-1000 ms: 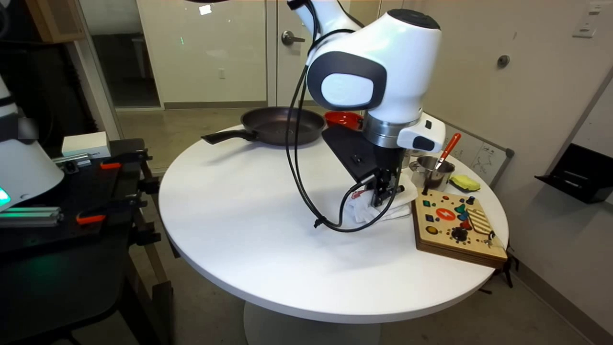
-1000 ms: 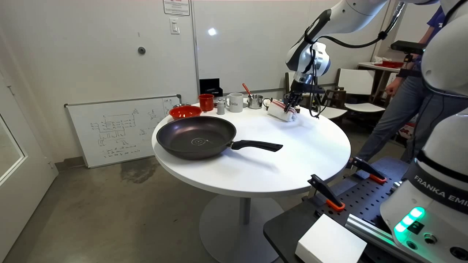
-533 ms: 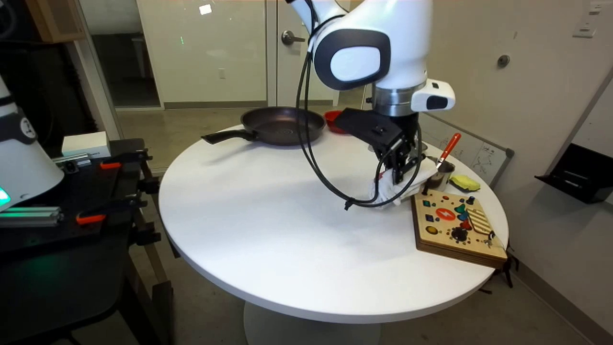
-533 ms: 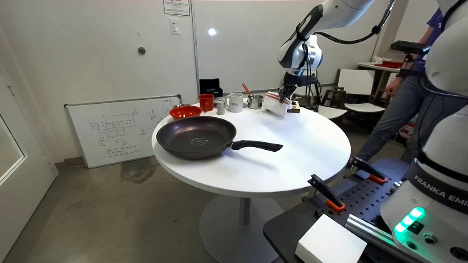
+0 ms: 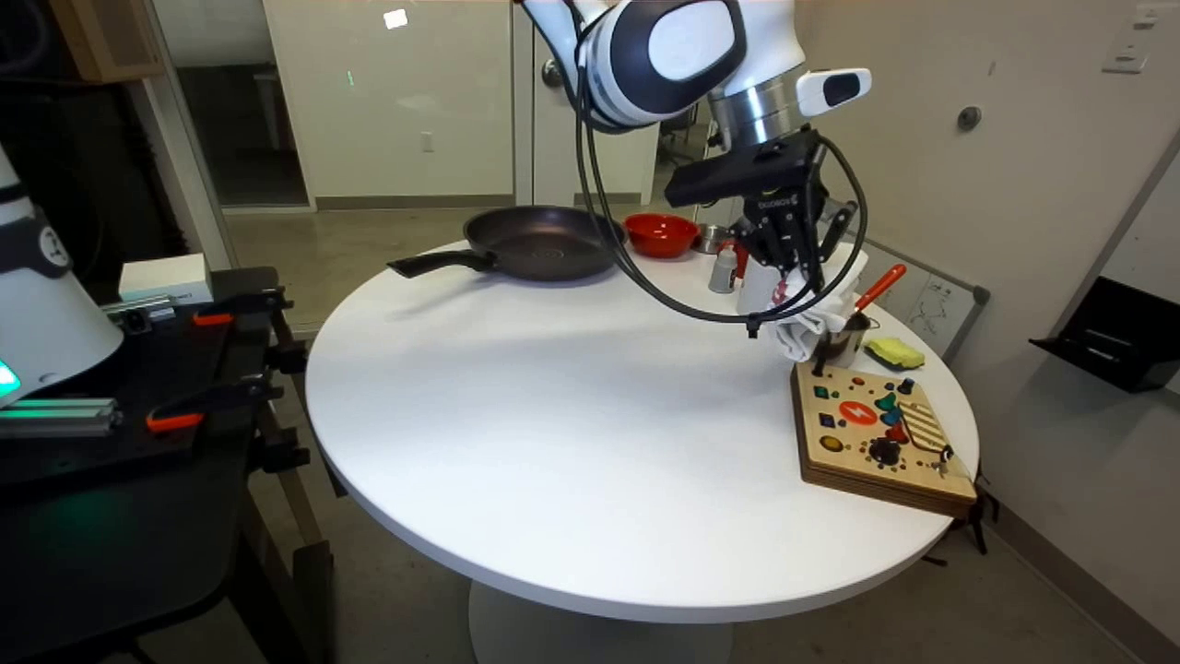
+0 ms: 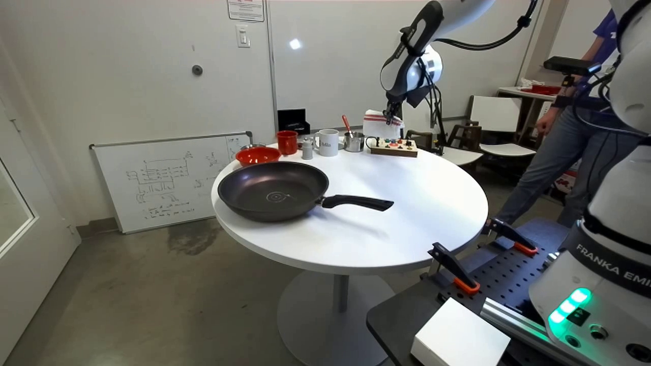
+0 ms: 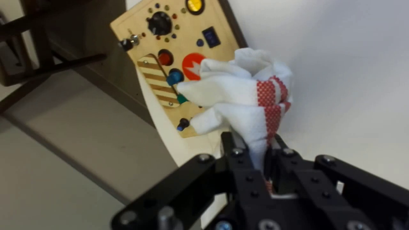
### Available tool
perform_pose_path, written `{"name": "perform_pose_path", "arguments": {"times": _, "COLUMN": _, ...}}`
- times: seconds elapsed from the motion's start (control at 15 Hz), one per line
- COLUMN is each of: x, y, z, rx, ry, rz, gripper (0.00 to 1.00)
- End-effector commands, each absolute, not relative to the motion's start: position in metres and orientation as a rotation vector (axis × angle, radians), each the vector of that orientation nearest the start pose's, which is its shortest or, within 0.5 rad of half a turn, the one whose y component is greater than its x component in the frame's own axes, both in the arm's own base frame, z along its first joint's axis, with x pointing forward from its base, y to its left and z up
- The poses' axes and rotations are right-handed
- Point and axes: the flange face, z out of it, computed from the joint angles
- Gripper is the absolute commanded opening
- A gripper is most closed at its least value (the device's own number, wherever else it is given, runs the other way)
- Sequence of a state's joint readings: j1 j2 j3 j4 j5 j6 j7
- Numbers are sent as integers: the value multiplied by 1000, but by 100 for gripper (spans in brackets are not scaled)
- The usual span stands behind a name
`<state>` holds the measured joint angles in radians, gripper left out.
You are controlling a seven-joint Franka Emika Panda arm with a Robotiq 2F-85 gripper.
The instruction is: Straighten the white towel
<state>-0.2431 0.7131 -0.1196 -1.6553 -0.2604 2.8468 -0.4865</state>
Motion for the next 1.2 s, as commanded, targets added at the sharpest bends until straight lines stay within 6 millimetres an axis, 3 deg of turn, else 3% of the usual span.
{"name": "perform_pose_path", "arguments": {"times": 0.0, "x": 668, "y": -235, "z": 266, "rx": -3513, "ry": -842, "rz": -736, "gripper": 7}}
{"name": "perform_pose_path", "arguments": {"times": 0.2, "x": 653, "y": -246, "z": 278, "rx": -3574, "ry": -945, "rz": -735, "gripper": 7}}
{"name": "perform_pose_path", "arguments": {"times": 0.4, "x": 631, "y": -236, "z": 295, "rx": -3472, "ry": -1008, "rz": -660, "gripper": 7}}
{"name": "perform_pose_path", "arguments": {"times": 0.87, "x": 602, "y": -234, "z": 345, "rx": -3294, "ry": -810, "rz": -434, "gripper": 6}}
{"name": "perform_pose_path", "arguments": {"times": 1.13, "x": 590, "y": -225, "z": 345, "rx": -3183, "ry": -767, "rz": -229, "gripper": 6}}
